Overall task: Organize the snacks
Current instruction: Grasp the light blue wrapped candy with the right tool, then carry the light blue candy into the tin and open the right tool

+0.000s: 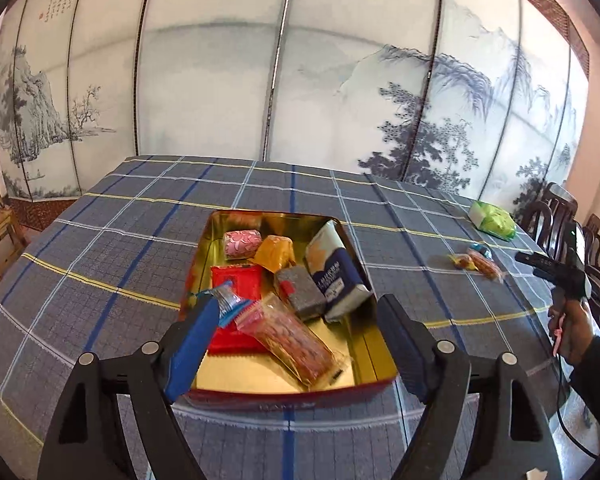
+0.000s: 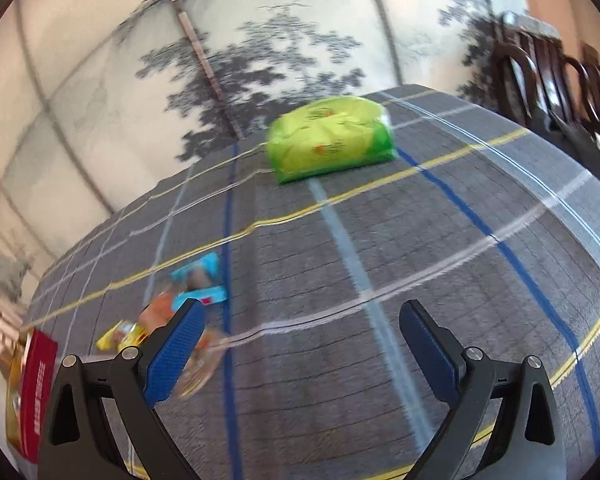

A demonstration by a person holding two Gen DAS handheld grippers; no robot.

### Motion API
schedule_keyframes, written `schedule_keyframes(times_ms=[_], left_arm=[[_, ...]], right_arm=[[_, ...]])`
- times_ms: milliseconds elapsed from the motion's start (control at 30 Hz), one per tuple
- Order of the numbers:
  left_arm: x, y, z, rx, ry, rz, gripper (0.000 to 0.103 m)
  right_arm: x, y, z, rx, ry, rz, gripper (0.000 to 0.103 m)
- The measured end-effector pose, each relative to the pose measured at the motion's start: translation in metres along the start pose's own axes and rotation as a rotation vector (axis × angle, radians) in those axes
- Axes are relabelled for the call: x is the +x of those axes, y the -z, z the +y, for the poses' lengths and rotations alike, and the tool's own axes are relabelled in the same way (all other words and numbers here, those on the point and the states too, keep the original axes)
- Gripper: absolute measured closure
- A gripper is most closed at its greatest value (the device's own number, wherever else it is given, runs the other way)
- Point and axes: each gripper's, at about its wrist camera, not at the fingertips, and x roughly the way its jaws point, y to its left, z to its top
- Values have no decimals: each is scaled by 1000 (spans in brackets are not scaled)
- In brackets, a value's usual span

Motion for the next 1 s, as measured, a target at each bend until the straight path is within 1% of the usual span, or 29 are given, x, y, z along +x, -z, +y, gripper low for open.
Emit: schedule_keyframes(times_ms=[67,100,133,167,200,233,267,300,333,400,433,467,500,533,567,667,800,900,1000], left_arm=[[-5,12,-6,6,17,5,25],[-5,17,-9,4,34,11,25],[-5,22,-12,6,50,18,25],[-5,26,-16,11,61,25,25],[-4,31,-19,15,66,32,25],[-4,35,-22,14,74,38,25],[-3,37,-24,12,87,48,25],[-3,41,-25,9,96,57,25],[-4,44,-26,5,100,63,25],[-7,49,-26,-9,105,68,25],[-9,51,-25,-13,110,74,25],[-10,53,-24,-14,107,78,25],[-12,54,-23,-16,98,75,25],[-14,55,-22,-18,97,73,25],[-16,55,-21,-20,100,71,25],[-20,56,-20,-22,97,57,25],[-22,57,-26,-28,111,47,25],[-25,61,-31,-34,122,45,25],[-29,68,-34,-26,115,48,25]], right_arm=[[3,1,31,-110,-24,8,5],[5,0,43,-145,-11,6,5],[9,-5,52,-165,23,6,5],[16,-12,56,-166,43,23,5],[27,-19,57,-144,37,56,5],[37,-25,54,-105,7,86,6],[46,-30,54,-77,-24,107,11],[55,-33,55,-75,-20,133,21],[66,-33,58,-84,7,169,27],[85,-31,57,-87,29,232,50],[91,-29,54,-86,36,247,55],[90,-28,53,-98,38,222,59],[91,-27,54,-112,48,225,66],[89,-28,55,-124,55,208,68],[84,-29,56,-135,75,183,75],[68,-35,62,-151,100,125,75],[50,-47,76,-205,170,66,76],[43,-53,86,-223,195,49,76],[39,-55,101,-236,204,41,76]])
